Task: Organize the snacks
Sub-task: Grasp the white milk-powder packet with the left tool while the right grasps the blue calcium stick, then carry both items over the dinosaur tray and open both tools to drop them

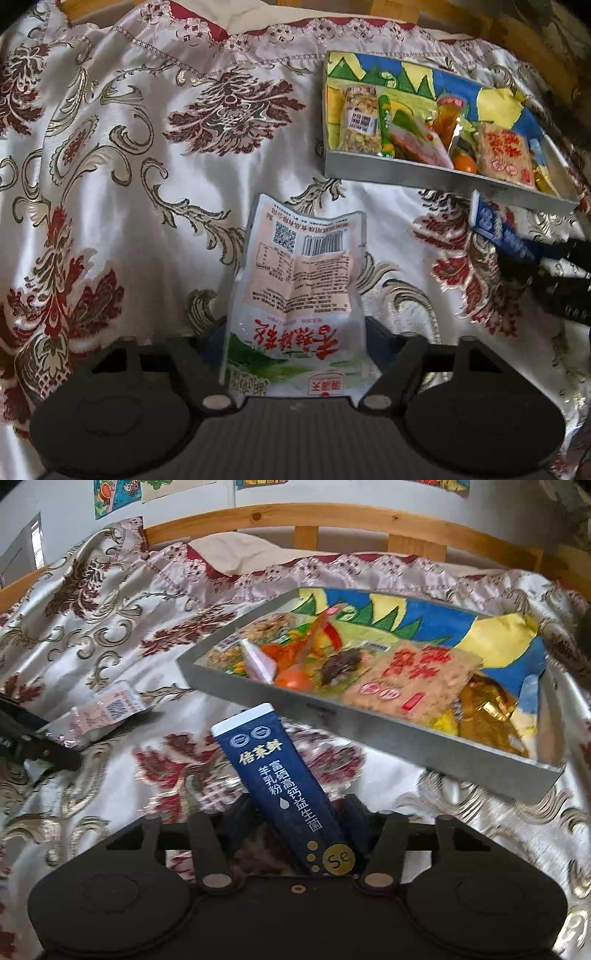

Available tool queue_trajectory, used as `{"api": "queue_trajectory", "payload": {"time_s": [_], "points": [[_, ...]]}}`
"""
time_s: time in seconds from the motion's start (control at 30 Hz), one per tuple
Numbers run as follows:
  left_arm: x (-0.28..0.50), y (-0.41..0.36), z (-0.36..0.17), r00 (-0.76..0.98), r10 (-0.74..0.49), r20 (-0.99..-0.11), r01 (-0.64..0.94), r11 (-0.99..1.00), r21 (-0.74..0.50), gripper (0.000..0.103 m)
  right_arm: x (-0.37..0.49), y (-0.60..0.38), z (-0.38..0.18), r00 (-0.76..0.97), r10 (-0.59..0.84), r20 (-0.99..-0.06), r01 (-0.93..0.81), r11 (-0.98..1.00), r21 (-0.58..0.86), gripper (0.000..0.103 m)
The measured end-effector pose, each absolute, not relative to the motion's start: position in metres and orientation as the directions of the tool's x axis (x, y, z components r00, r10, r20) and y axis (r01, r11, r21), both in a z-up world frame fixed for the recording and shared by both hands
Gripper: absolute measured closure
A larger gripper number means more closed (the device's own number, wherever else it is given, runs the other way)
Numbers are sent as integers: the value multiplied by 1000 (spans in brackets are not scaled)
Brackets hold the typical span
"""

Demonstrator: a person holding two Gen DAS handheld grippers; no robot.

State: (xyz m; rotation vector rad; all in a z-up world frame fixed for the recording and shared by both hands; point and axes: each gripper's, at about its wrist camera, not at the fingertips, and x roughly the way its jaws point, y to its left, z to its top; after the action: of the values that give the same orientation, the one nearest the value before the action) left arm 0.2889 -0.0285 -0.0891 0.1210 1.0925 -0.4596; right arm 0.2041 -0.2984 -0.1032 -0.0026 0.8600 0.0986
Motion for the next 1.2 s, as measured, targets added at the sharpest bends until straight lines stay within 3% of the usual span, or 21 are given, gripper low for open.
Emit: {"api": "queue_trajectory", "payload": {"time_s": [0.23, 0.37, 0.5, 0.57, 0.7, 0.93, 1.2], "points": [[276, -32, -80, 382, -290, -877, 380, 915, -137, 45, 183, -272, -97, 584, 134, -801, -94, 991, 96, 58], [268, -29, -75, 337, -319, -886, 355, 915, -194, 46, 172, -261, -94, 554, 148, -819, -91, 989, 117, 57], [264, -31, -76, 334, -304, -892, 370, 913, -173, 41, 169, -258, -97, 542, 174, -822, -112, 985, 134, 54], [268, -32, -80, 336, -292, -896, 372, 914, -159, 28, 169, -257, -99, 544, 182, -819, -123, 983, 137, 50], [274, -30, -91, 320, -287, -903, 364, 917, -163, 25, 172, -255, -102, 539, 172, -825, -122, 984, 126, 55], [262, -25, -77, 325, -328, -887, 342, 915, -214, 57, 161, -251, -94, 541, 137, -830, -109, 990, 92, 62], [248, -5, -65, 295, -409, -864, 228, 908, -352, 59, 133, -259, -69, 598, 141, -789, -46, 989, 141, 62]]}}
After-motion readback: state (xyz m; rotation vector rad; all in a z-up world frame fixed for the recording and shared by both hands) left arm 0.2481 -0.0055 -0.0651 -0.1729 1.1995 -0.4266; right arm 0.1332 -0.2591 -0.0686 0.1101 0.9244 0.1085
